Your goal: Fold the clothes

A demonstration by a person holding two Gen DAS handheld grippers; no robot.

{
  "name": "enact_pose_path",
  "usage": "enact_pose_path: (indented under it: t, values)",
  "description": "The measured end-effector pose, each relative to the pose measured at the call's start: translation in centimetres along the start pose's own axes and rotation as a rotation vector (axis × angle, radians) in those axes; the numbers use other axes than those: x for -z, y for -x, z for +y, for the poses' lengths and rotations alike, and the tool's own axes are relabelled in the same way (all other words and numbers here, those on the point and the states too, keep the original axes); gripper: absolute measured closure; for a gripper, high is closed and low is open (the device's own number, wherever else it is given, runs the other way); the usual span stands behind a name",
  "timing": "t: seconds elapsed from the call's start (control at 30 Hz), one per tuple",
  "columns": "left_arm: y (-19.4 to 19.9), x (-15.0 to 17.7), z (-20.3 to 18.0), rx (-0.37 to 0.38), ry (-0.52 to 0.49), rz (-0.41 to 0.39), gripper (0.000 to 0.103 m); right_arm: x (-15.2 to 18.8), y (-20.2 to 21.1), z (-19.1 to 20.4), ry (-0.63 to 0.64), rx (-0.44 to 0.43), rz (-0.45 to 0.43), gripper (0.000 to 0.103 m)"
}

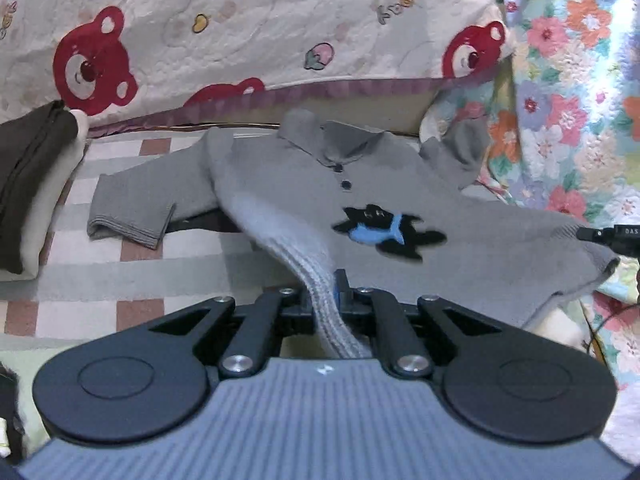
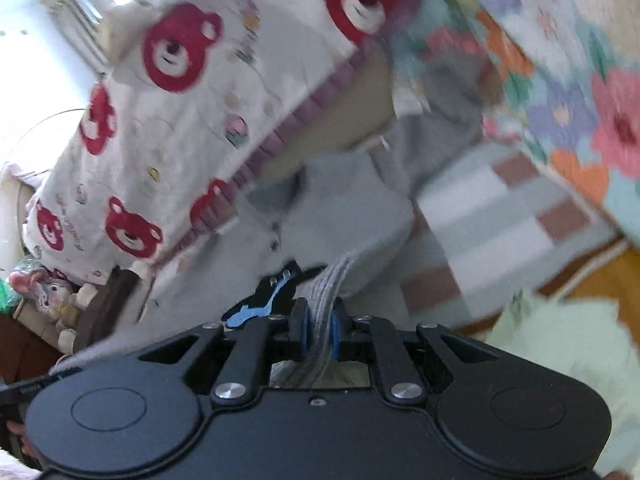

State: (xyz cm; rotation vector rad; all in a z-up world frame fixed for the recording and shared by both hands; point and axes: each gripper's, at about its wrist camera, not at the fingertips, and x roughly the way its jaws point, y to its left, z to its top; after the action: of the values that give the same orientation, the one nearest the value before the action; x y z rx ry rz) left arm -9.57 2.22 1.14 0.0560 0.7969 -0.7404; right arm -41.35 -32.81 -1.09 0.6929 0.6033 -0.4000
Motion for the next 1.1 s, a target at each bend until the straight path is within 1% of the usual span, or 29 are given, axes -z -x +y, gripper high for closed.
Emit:
enact_pose_path:
  t: [0.03,0.07,0.1,0.13,0.2,0.23,0.37,0.47,0.5,0.6,0.63,0.7,0.77,0.8,0.83,0.9,0.97,1.0,1.07,1.1]
  values:
    - [-0.2,0.5,-0.2,-0.001,0.0,0.023,0.097,-0.2,0.5,0.2,0.018,0.005,-0.004,0.09]
    - [-1.0,1.4,-0.2,-0.001,0.011,0.07,0.097,-0.5,1.0,0.4,0.036,0.01,-0.008,0.09]
    - [-2.1,2.4,0.1,-0.001,0.032,0.12,0.097,-0.2,0.7,0.1,0.044,0.03,0.018,0.09]
    - [-3.2,3.2,0.4,-0.001,0.054,0.163,0.097,0.6,-0.2,-0.6,0.032,0.058,0.069,0.09]
    - [-4.7,4.7,0.9,-0.012,0.092,0.217,0.096,2.3,-2.1,-2.1,-0.017,0.098,0.15,0.09]
    - [-5.3,5.2,1.0,-0.017,0.106,0.236,0.096,2.6,-2.4,-2.3,-0.012,0.12,0.164,0.09]
    - [-4.1,4.3,0.1,-0.031,0.059,0.206,0.093,2.2,-2.4,-1.6,0.068,0.212,0.178,0.09]
    - [-2.5,3.1,-0.1,-0.033,0.026,0.177,0.088,2.0,-2.5,-1.2,0.129,0.282,0.188,0.085]
    - [-1.9,2.5,0.3,-0.03,0.04,0.157,0.084,1.3,-2.3,-0.7,0.151,0.283,0.165,0.084]
    - [-0.2,0.5,1.8,-0.021,0.086,0.096,0.072,-1.5,-2.6,1.9,0.216,0.205,0.094,0.082]
    - [0.0,-0.4,2.7,-0.028,0.118,0.076,0.07,-2.2,-3.3,3.0,0.243,0.168,0.081,0.082]
    - [0.4,-2.0,4.8,-0.073,0.194,0.049,0.07,-3.6,-5.7,5.8,0.319,0.094,0.077,0.082]
    - [0.5,-3.1,6.5,-0.113,0.238,0.009,0.067,-5.0,-8.6,9.0,0.391,0.012,0.085,0.082]
    - [0.2,-3.6,7.2,-0.139,0.251,-0.002,0.063,-5.7,-9.9,10.6,0.421,-0.028,0.091,0.08]
    - [-0.3,-4.1,7.9,-0.173,0.259,-0.005,0.061,-6.4,-11.2,12.5,0.457,-0.067,0.098,0.078]
    - [-1.8,-5.0,9.0,-0.239,0.276,-0.002,0.061,-7.9,-13.8,16.5,0.537,-0.14,0.113,0.072]
    - [-4.0,-5.6,10.6,-0.283,0.3,0.007,0.061,-9.5,-16.4,20.6,0.627,-0.199,0.131,0.065]
    - [-5.1,-5.9,11.6,-0.302,0.314,0.013,0.061,-10.4,-17.7,22.6,0.667,-0.217,0.142,0.062]
    - [-7.9,-6.5,13.1,-0.349,0.344,0.027,0.061,-12.0,-20.3,26.5,0.745,-0.245,0.167,0.06]
    - [-9.5,-7.0,13.6,-0.381,0.34,0.032,0.061,-12.6,-21.9,28.1,0.776,-0.248,0.179,0.059]
